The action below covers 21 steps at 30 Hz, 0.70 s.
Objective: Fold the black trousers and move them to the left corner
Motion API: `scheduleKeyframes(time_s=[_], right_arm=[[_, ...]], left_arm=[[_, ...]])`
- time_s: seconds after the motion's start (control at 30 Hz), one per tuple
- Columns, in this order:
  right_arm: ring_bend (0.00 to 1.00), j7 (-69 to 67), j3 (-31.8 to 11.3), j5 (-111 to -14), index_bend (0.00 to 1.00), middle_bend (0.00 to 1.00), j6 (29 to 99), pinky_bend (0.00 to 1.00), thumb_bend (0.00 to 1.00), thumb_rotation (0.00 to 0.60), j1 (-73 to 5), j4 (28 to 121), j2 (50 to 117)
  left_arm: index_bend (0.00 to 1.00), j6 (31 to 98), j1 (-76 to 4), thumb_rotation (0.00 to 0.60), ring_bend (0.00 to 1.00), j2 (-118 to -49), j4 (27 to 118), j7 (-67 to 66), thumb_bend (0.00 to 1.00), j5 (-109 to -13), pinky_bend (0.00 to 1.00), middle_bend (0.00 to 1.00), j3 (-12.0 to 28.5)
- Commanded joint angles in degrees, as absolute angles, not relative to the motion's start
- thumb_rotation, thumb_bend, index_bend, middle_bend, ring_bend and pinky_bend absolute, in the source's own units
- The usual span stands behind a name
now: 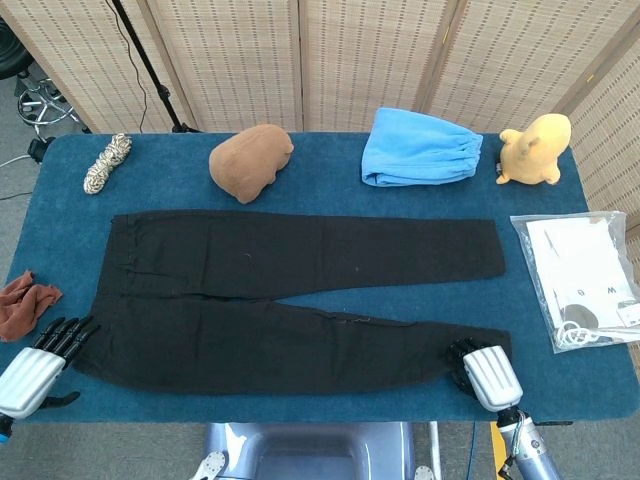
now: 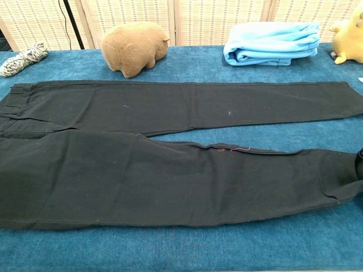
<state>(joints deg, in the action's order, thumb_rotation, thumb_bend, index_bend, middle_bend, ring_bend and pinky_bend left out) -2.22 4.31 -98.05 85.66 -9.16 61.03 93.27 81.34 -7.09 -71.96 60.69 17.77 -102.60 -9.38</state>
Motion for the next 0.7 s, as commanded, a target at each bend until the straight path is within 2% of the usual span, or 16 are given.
scheduleKeyframes(time_s=[0.03, 0.3, 0.5, 0.7], right_arm=[[0.47, -2.05, 4.29, -97.98, 0.59, 0.52, 85.55, 0.64, 0.66, 0.600, -9.19, 61.44, 93.20], [0.47, -1.84, 4.13, -97.76, 0.59, 0.52, 85.50, 0.64, 0.67, 0.600, -9.23, 61.80, 93.14], [0.47, -1.88, 4.12, -97.60, 0.59, 0.52, 85.30, 0.64, 0.66, 0.600, -9.29, 62.01, 93.07], [0.47, -1.97, 4.00, -97.56, 0.59, 0.52, 85.45, 0.64, 0.67, 0.600, -9.31, 62.15, 93.03]], left_arm=[[0.00, 81.95, -5.97, 0.600, 0.00, -76.05, 54.76, 18.84, 0.02, -102.34, 0.00, 0.01, -10.12], [0.00, 82.81, -5.74, 0.600, 0.00, -79.67, 48.92, 20.83, 0.07, -101.38, 0.00, 0.02, -9.68], [0.02, 82.92, -7.25, 0.600, 0.00, -82.40, 46.64, 21.45, 0.20, -100.87, 0.06, 0.03, -8.61], [0.03, 82.15, -8.04, 0.600, 0.00, -82.96, 46.57, 20.64, 0.21, -100.80, 0.09, 0.03, -8.83]])
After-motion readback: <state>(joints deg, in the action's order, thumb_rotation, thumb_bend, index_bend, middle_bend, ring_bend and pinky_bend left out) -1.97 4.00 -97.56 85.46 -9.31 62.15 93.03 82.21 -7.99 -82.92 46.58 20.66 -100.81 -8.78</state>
